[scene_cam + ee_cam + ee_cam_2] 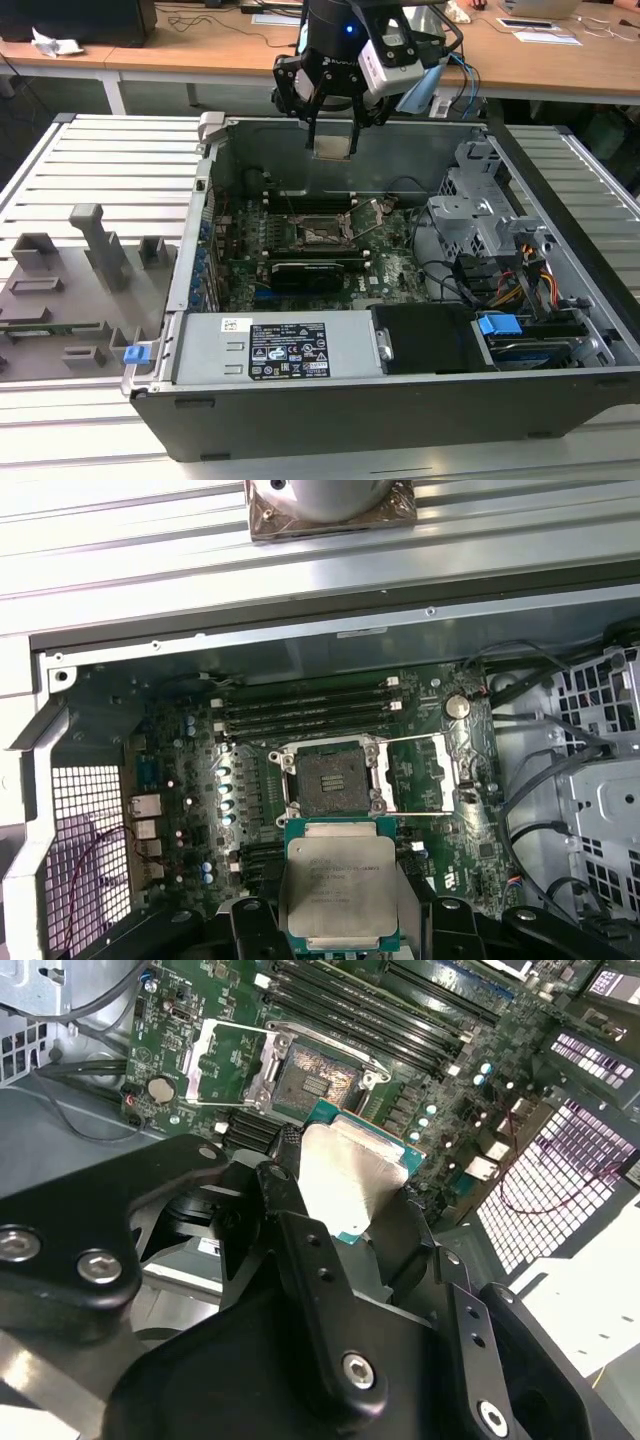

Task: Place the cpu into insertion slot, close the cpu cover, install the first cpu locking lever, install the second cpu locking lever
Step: 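Place the cpu into insertion slot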

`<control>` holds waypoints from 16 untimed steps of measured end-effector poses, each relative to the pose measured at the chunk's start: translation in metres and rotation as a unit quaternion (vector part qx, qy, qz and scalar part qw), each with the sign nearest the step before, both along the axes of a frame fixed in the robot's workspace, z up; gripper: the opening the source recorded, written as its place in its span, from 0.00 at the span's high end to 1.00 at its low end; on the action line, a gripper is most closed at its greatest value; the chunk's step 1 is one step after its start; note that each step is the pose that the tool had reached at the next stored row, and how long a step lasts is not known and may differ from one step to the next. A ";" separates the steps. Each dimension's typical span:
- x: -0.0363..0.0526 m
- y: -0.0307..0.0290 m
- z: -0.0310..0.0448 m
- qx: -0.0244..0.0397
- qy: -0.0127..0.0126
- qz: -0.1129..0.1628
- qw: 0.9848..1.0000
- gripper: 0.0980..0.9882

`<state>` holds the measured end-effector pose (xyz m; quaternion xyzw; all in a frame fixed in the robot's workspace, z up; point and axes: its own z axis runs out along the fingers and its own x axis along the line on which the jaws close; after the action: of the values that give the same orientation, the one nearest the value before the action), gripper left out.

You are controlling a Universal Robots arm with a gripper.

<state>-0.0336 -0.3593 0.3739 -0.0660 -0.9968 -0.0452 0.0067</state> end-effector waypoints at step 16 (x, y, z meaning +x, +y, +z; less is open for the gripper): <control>0.0000 0.0000 0.0000 0.000 0.000 -0.014 1.000 0.52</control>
<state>-0.0336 -0.3593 0.3739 -0.0795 -0.9958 -0.0453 0.0061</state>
